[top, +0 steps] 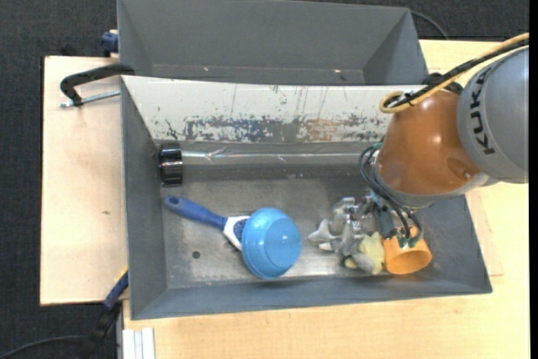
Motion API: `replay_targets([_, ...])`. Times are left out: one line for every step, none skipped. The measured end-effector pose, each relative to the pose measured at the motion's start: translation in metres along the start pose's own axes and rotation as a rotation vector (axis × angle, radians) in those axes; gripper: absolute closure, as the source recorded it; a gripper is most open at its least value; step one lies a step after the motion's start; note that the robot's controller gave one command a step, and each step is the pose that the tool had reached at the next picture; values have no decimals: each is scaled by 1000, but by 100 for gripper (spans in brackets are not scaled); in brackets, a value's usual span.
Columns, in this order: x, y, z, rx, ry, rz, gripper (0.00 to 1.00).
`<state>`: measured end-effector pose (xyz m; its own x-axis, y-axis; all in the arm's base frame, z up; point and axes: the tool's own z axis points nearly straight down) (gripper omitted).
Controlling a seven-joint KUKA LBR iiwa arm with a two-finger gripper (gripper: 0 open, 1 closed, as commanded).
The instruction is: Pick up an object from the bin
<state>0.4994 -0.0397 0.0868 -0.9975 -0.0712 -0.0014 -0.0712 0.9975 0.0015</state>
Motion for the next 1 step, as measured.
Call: replay_targets([-8, -9, -148, 4, -13, -60, 100])
